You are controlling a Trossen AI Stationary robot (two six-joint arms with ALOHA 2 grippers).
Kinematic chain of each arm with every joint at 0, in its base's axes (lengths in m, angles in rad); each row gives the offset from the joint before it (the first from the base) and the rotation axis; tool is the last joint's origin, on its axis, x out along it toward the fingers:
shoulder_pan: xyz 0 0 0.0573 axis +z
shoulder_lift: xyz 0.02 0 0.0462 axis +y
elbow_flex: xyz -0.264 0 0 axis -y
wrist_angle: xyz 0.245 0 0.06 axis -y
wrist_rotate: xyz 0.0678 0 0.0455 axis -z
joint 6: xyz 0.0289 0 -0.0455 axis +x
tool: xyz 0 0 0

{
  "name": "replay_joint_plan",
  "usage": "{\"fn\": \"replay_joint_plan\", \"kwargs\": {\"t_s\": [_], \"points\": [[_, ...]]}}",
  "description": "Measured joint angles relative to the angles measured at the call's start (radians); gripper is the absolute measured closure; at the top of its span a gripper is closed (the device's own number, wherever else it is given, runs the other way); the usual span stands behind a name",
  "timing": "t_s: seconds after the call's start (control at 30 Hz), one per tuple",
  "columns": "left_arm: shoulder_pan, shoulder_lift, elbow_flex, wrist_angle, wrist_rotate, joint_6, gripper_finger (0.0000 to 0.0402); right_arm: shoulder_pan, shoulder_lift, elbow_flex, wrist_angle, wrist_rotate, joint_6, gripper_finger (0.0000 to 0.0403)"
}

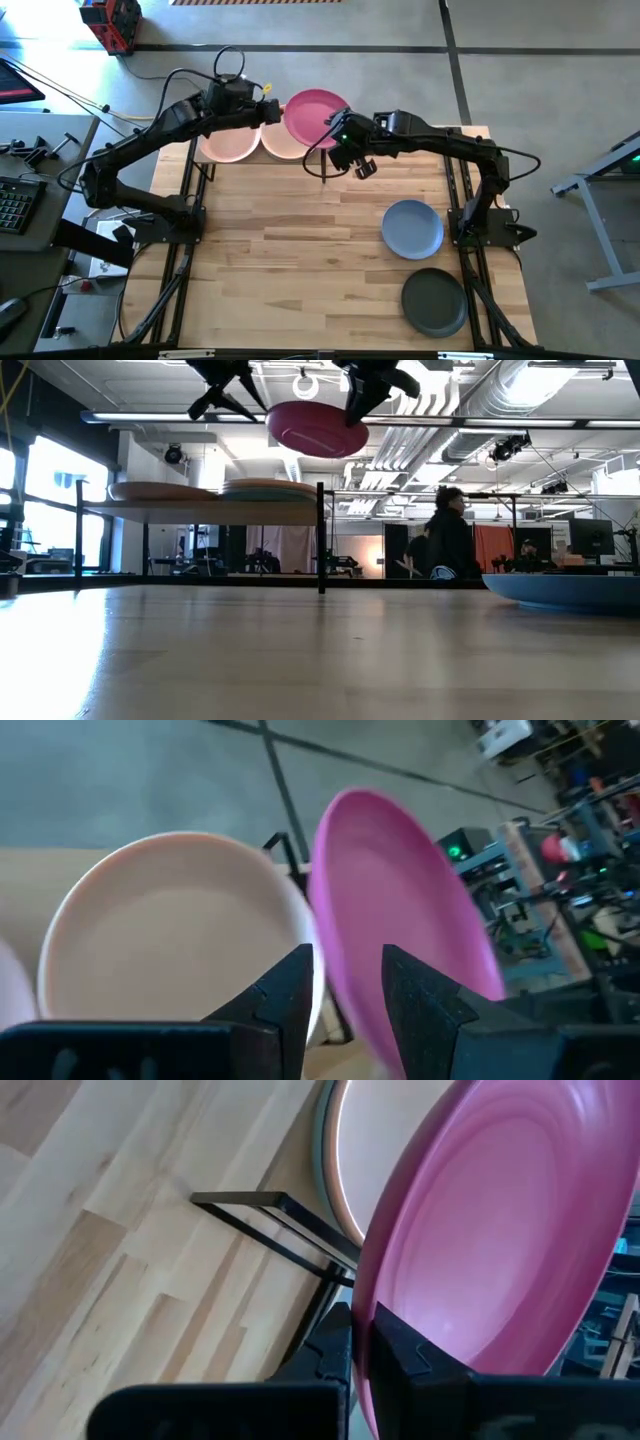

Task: Place and stack plates onto a shelf
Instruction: Stack the pink plate on top of the light pink plate on the shelf

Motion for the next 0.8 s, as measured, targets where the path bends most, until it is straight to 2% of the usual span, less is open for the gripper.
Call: {"fn": "replay_joint_plan", "kwargs": {"t_s": [0.5,0.67,0.8], "points": [[0.000,0.028,0.000,0.005,0.002,-0.001,0.0293,0.020,0.000,0.000,0.015,0.015,-0.066,0.0403],[0.000,0.073,0.000,0.009,0.052,0.000,0.0294,0.029,0.000,-0.001,0.040,0.028,-0.070,0.0403],[0.000,0.086,0.000,0.010,0.053,0.000,0.0294,0.031,0.000,-0.001,0.030,0.057,-0.065,0.0403]]}}
